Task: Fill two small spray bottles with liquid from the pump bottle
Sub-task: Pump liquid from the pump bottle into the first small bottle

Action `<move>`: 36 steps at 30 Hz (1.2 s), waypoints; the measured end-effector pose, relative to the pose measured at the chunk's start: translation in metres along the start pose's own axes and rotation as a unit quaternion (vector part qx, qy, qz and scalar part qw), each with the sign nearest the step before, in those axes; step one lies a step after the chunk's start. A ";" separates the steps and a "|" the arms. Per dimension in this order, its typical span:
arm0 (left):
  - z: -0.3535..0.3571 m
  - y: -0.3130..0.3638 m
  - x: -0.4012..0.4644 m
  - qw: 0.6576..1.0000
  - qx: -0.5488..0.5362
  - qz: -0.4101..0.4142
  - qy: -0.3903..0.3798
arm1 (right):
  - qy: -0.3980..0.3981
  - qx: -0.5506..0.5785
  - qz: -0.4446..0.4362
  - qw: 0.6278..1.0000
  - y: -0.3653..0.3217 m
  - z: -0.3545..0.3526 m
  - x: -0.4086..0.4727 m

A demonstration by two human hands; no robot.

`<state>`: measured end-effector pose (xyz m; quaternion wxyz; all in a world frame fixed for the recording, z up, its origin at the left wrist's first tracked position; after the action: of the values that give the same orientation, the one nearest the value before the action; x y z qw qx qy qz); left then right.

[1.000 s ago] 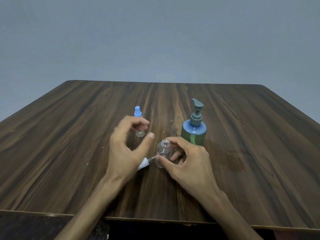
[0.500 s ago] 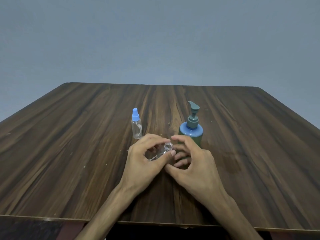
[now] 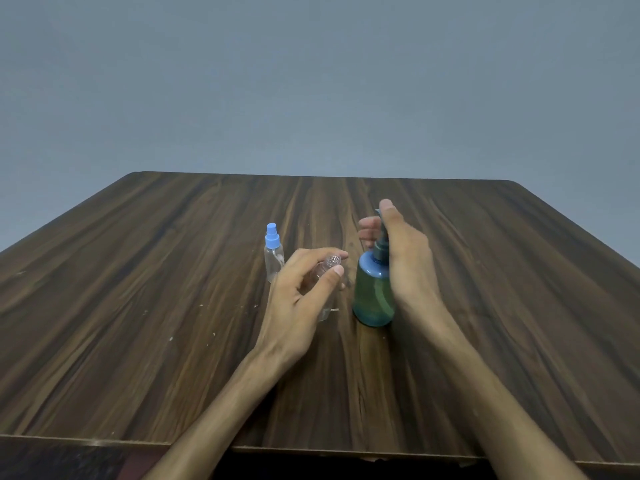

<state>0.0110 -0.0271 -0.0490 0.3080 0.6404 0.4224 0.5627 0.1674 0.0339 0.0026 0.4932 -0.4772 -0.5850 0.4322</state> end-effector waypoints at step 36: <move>0.014 0.010 0.014 0.997 -0.047 0.059 0.005 | -0.128 0.043 -0.126 0.983 -0.003 0.003 0.004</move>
<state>0.0267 -0.0183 -0.0359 0.3017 0.6465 0.3588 0.6019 0.1636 0.0376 0.0058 0.4847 -0.3185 -0.6797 0.4490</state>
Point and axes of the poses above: each hand's wrist, its own x-axis towards the middle knuckle, its own z-axis out of the palm, y = z × x, the point moved 1 cm from there along x, towards the middle knuckle, and after that the axes turned 9 degrees about -y, right-handed, at the moved point
